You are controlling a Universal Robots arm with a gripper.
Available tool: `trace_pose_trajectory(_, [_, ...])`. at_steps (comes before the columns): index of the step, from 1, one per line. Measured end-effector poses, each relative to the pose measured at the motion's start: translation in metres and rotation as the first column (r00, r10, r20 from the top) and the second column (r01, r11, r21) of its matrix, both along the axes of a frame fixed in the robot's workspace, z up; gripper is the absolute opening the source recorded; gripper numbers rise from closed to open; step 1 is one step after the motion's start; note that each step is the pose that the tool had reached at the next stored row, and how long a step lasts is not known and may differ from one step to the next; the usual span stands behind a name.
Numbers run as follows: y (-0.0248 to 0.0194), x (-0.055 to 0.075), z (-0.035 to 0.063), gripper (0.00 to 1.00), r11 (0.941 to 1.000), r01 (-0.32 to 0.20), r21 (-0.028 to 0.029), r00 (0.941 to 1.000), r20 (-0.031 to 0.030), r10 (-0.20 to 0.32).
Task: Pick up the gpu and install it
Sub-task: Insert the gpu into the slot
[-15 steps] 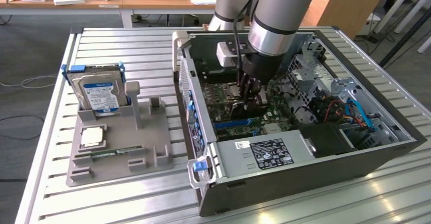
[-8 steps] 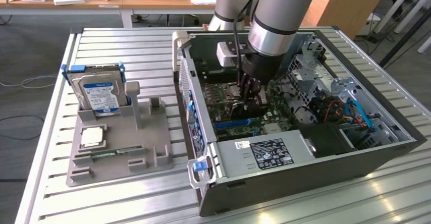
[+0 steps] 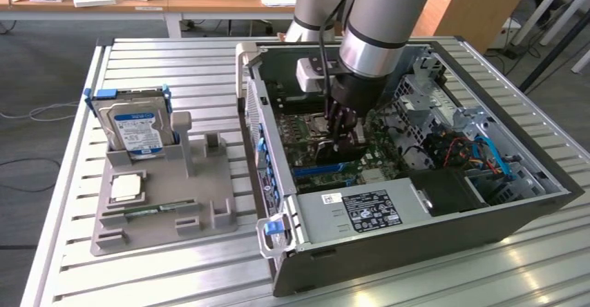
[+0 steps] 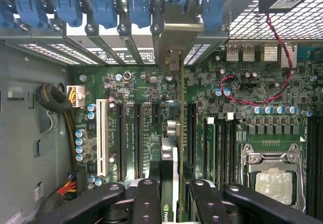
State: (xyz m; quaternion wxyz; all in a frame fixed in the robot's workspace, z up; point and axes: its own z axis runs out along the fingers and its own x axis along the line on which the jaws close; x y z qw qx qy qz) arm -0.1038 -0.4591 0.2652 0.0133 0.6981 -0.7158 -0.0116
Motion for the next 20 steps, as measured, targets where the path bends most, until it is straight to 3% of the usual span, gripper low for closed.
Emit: trace_pose_trajectory(20, [0.0000, -0.0007, -0.0046, 0.27, 1.0000, 0.001, 0.0003, 1.0000, 0.0001, -0.001])
